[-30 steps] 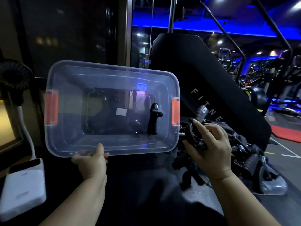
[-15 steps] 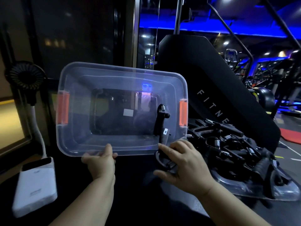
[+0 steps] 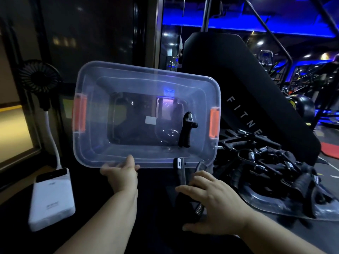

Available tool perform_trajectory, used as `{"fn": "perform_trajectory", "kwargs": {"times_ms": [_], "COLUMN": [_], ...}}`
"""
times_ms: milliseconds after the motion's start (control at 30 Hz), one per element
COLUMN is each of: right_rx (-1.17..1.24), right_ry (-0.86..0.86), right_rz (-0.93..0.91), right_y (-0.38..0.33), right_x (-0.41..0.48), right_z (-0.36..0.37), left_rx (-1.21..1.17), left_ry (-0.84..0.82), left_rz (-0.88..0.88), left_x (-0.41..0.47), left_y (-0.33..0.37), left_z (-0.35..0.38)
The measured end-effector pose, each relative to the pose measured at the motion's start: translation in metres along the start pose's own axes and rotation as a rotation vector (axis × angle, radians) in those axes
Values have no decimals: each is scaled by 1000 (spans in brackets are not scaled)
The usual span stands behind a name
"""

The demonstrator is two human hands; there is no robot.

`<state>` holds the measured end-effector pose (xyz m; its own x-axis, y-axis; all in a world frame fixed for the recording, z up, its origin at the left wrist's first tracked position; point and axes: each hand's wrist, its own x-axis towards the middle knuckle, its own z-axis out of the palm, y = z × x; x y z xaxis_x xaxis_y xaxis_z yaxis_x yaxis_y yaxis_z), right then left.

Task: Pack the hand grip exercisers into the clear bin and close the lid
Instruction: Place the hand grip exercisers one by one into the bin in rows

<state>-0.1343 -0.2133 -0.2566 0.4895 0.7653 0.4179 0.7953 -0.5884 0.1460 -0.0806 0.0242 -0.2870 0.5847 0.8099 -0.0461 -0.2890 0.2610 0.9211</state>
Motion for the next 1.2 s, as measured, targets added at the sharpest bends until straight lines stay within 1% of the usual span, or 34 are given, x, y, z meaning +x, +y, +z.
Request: {"fn": "perform_trajectory", "kwargs": {"times_ms": [133, 233, 300, 467, 533, 600, 667, 733, 833, 967, 1100, 1200], "right_rx": [41, 89, 95, 75, 75, 69, 105, 189, 268, 291, 298, 335], "right_ry": [-72, -63, -25, 135, 204, 245, 219, 145, 77, 23, -33, -22], "right_rz": [58, 112, 133, 180, 253, 393, 579, 731, 854, 927, 912, 915], "right_y": [5, 6, 7, 9, 9, 7, 6, 5, 7, 8, 8, 8], "right_x": [-5, -7, -6, -3, -3, -4, -4, -5, -5, -2, 1, 3], "right_z": [4, 10, 14, 24, 24, 23, 21, 21, 22, 22, 21, 21], "left_rx": [3, -4, 0, 6, 4, 1, -2, -4, -7, -24, -24, -25], "left_ry": [-3, -9, -14, -17, -16, -16, -17, -14, -15, -18, -13, -11], "left_rz": [-4, -3, -6, -3, -5, -9, -9, -6, -5, -20, -10, -13], "left_x": [-1, -4, -5, -8, -7, -7, -6, -6, -4, -3, -4, -4], "left_y": [1, 2, 4, 5, 6, 5, 4, 3, 2, 1, 1, 1], "left_z": [-1, -1, -2, -2, -2, -2, -2, -1, -2, -3, -2, -2]}}
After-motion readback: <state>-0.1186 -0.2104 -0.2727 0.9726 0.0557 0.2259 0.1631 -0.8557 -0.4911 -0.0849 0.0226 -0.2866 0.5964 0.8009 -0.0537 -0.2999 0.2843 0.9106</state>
